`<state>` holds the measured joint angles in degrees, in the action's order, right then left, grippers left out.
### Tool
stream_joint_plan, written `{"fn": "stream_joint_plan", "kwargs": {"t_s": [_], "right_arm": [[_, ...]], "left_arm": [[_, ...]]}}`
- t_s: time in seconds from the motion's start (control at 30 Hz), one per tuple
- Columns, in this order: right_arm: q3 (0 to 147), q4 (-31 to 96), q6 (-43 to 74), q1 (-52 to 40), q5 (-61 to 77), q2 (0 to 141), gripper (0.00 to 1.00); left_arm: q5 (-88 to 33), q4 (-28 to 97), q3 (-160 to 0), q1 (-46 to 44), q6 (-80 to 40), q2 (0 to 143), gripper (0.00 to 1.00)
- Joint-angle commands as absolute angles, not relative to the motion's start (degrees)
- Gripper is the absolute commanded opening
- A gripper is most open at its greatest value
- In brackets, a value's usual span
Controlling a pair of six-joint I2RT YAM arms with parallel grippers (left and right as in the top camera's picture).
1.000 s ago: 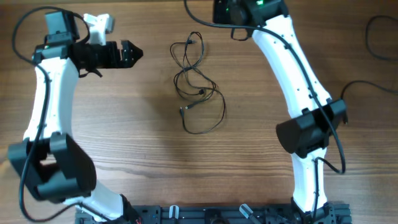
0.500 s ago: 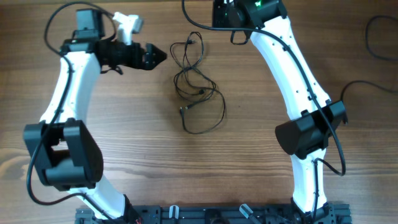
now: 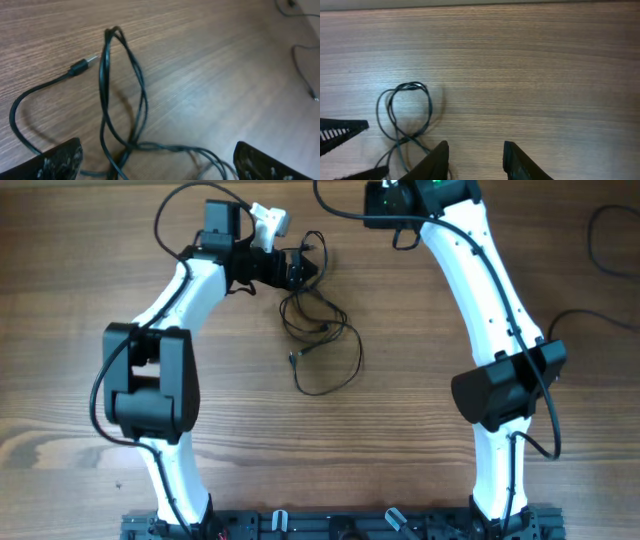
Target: Untangle cables
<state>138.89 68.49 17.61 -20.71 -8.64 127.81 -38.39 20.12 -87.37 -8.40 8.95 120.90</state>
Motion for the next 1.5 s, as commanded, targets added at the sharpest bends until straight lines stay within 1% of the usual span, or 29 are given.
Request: {"fn": "stream_joint_plan", "kwargs": {"t_s": [0.0, 0.13, 0.3, 0.37, 0.4, 0.6, 0.67, 0.7, 0.73, 0.77, 0.8, 1.0, 1.17, 1.33, 1.47], "right_arm": [[139.1, 68.6, 15.0, -19.6, -9.0, 126.7, 0.38], [139.1, 68.7, 15.0, -19.6, -9.0, 126.6, 0.38], [139.1, 69.8, 15.0, -19.6, -9.0, 126.6, 0.38], [139.1, 70.2, 15.0, -19.6, -9.0, 126.6, 0.38], [139.1, 70.3, 15.0, -19.6, -9.0, 126.5, 0.38], [139.1, 70.2, 15.0, -19.6, -9.0, 126.4, 0.38], [139.1, 70.2, 15.0, -19.6, -9.0, 126.4, 0.38], [139.1, 70.2, 15.0, -19.6, -9.0, 126.4, 0.38], [139.1, 70.2, 15.0, -19.6, -9.0, 126.4, 0.38], [139.1, 70.2, 15.0, -19.6, -9.0, 126.4, 0.38], [139.1, 70.2, 15.0, -19.6, -9.0, 126.4, 0.38], [139.1, 70.2, 15.0, -19.6, -9.0, 126.4, 0.38], [139.1, 70.4, 15.0, -19.6, -9.0, 126.4, 0.38], [139.1, 71.3, 15.1, -19.6, -8.5, 126.4, 0.38], [139.1, 71.7, 15.0, -19.6, -4.3, 126.4, 0.38]], "left_arm": [[-33.8, 16.6, -88.0, -9.8, 6.8, 124.7, 1.0], [-33.6, 13.0, -88.0, -11.5, 6.8, 127.8, 0.98], [-31.7, 11.7, -88.0, -11.7, 6.8, 129.1, 0.97], [-31.0, 11.5, -88.0, -11.7, 6.7, 129.8, 0.93], [-30.9, 11.6, -88.0, -11.7, 6.7, 129.9, 0.88], [-30.9, 11.8, -88.0, -11.7, 6.4, 130.1, 0.77], [-30.3, 11.7, -88.0, -11.7, 5.5, 130.1, 0.76], [-30.3, 11.8, -88.0, -11.7, 5.5, 130.1, 0.67], [-30.3, 11.8, -88.0, -11.7, 5.4, 130.1, 0.53], [-30.3, 11.8, -88.0, -11.7, 4.9, 130.1, 0.37], [-30.3, 11.8, -88.0, -11.6, 3.7, 130.1, 0.04], [-30.4, 14.2, -88.1, -10.6, 2.1, 128.9, 0.04], [-30.3, 18.0, -88.1, -9.7, 2.5, 124.3, 0.04], [-29.0, 21.5, -88.1, -9.5, 2.5, 115.9, 0.04], [-25.9, 23.9, -88.1, -9.5, 2.5, 107.6, 0.04]]}}
